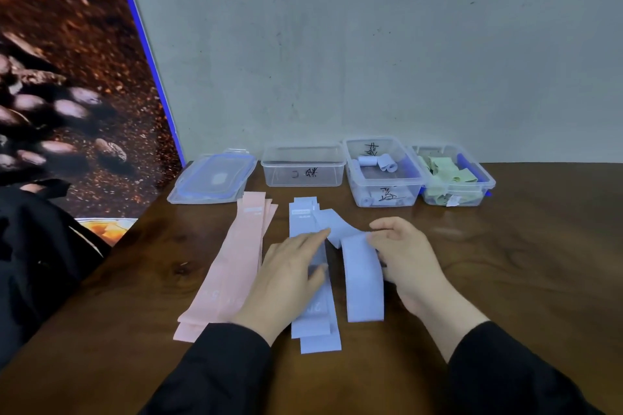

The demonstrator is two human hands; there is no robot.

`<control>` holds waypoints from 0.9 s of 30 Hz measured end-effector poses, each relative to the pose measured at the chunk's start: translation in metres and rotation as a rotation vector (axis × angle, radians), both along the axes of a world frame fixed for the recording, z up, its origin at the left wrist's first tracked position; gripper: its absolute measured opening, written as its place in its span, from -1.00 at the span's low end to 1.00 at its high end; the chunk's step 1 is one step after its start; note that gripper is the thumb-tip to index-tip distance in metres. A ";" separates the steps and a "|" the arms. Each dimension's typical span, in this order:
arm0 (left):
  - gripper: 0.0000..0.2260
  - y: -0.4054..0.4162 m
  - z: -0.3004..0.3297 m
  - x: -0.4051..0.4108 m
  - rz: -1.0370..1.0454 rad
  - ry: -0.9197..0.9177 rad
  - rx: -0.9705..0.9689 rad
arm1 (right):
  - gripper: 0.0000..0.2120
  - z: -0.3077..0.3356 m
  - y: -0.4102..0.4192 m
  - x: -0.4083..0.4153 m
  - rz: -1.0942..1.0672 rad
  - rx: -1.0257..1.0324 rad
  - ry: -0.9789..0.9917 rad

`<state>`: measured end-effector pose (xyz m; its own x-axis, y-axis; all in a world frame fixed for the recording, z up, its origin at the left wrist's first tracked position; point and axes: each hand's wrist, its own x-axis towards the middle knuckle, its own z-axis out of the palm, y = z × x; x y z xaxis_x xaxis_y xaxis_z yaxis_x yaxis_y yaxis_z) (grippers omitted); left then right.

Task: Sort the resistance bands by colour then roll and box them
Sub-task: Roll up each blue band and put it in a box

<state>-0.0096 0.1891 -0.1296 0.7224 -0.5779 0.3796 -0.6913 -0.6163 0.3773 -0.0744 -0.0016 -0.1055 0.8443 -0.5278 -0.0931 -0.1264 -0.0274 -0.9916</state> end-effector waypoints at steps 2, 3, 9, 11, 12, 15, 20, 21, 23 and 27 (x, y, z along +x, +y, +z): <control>-0.46 -0.004 0.003 -0.002 -0.132 -0.082 0.036 | -0.87 0.012 -0.008 -0.004 -0.020 0.108 0.011; -0.46 -0.006 0.005 -0.005 -0.185 -0.124 0.053 | -0.87 0.018 -0.012 -0.006 -0.028 0.166 0.007; -0.45 -0.025 0.021 -0.032 -0.245 -0.248 -0.056 | -0.88 0.042 -0.023 -0.018 -0.019 0.288 0.026; -0.36 -0.033 0.028 -0.037 -0.231 -0.296 -0.087 | -0.87 0.046 -0.023 -0.022 -0.004 0.313 0.022; -0.34 -0.036 0.031 -0.039 -0.218 -0.299 -0.114 | -0.88 0.046 -0.023 -0.024 0.001 0.327 0.017; -0.39 -0.043 0.042 -0.046 -0.221 -0.263 -0.212 | -0.89 0.045 -0.025 -0.029 0.016 0.303 0.013; -0.91 -0.066 0.076 -0.053 -0.393 -0.098 -0.356 | -0.87 0.042 -0.029 -0.039 0.010 0.212 -0.012; -0.84 -0.072 0.088 -0.053 -0.350 0.080 -0.413 | -0.82 0.039 -0.031 -0.040 -0.031 0.157 0.000; -0.73 -0.083 0.109 -0.048 -0.268 0.399 -0.549 | -0.65 0.034 -0.029 -0.042 -0.088 0.109 -0.035; -0.59 -0.098 0.138 -0.039 -0.196 0.631 -0.751 | -0.46 0.034 -0.021 -0.059 -0.008 0.150 -0.148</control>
<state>-0.0482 0.0916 0.0083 0.8352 -0.4762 0.2752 -0.2940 0.0363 0.9551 -0.1337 -0.0230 -0.0712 0.8505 -0.5238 -0.0468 0.0209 0.1225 -0.9922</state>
